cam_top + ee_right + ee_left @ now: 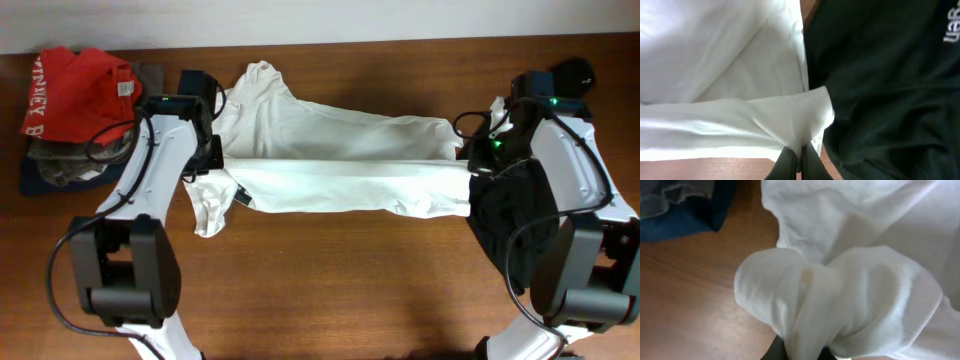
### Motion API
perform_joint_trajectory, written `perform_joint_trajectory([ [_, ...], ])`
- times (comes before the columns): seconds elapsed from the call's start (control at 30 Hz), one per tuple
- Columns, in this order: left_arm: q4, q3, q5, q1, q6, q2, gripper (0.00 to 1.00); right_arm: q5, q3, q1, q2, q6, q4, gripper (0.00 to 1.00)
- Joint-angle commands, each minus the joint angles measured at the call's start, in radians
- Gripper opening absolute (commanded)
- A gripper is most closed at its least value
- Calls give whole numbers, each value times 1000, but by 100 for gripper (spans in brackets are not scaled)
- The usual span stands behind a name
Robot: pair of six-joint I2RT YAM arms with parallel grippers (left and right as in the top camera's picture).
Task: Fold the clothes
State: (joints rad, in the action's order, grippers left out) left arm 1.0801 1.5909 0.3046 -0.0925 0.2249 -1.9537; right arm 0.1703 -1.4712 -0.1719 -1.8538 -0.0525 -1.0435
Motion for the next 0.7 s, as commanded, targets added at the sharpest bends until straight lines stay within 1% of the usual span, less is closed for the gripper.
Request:
perform_joint_trajectory([
  [0.0,-38,-5,60,25,9,-39,1,-47,9,6,-21,-7,23,4],
  [0.23,-124,-5,59,24,9,-55,1,-47,9,20,-59,-7,48,4],
  [0.4,-131,-5,59,24,9,-67,1,-46,9,37,-102,-8,53,4],
  [0.67,-149,-5,59,24,9,-137,1,-47,9,56,-136,-11,57,4],
])
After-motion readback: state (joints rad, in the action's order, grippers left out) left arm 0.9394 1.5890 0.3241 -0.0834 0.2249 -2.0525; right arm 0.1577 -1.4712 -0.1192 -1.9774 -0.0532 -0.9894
